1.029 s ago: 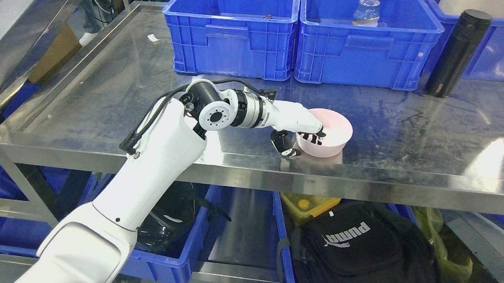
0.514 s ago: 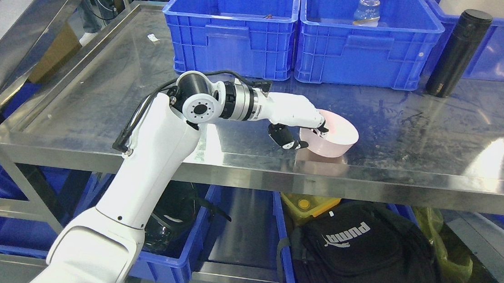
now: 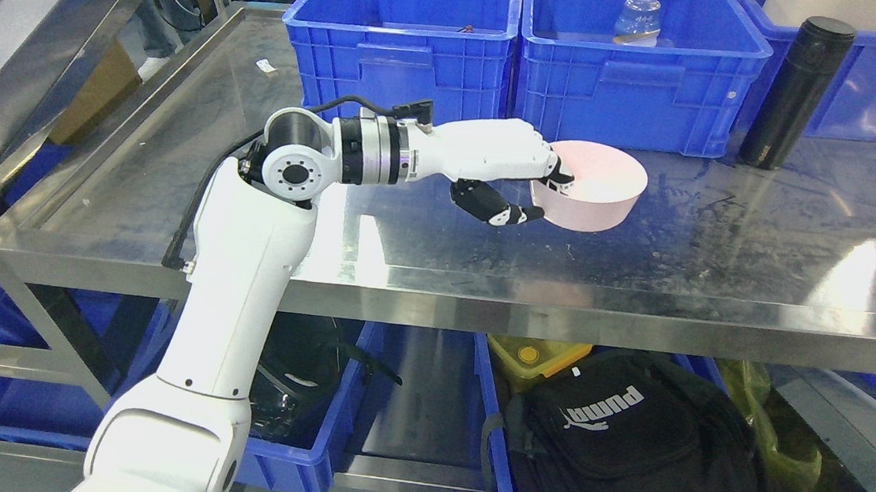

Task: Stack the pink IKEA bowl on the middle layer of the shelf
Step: 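Hold the pink bowl in the left hand while the robot drives to the shelf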

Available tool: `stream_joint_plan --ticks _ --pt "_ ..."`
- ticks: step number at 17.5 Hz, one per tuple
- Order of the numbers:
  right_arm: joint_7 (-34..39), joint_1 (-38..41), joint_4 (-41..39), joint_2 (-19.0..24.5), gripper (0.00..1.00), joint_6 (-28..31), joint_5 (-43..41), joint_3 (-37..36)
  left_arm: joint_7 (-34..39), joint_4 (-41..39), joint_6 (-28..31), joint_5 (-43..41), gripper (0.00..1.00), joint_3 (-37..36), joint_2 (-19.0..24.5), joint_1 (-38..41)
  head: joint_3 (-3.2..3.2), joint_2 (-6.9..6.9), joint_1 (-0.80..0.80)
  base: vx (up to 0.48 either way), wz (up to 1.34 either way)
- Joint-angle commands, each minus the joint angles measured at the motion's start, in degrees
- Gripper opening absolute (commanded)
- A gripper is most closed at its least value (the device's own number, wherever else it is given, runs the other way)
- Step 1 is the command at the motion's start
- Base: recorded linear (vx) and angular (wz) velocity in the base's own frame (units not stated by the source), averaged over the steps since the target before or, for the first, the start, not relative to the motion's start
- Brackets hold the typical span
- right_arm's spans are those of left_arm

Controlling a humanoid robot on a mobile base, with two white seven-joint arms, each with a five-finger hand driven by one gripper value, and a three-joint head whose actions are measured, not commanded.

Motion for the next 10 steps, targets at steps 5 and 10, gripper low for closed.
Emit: stream_joint_plan --ticks 5,10 --pt "0.0 1.2 -1.0 -1.0 1.00 0.0 0.0 0.0 0.5 -11.3 -3.4 4.6 0.00 11.0 0.3 6.9 0.00 0.00 0.00 0.000 0.00" --pt "0.0 1.2 -1.0 -1.0 1.00 0.0 0.0 0.0 0.9 -11.5 -3.4 4.5 0.00 10.3 0.3 6.8 0.00 0.00 0.00 0.000 0.00"
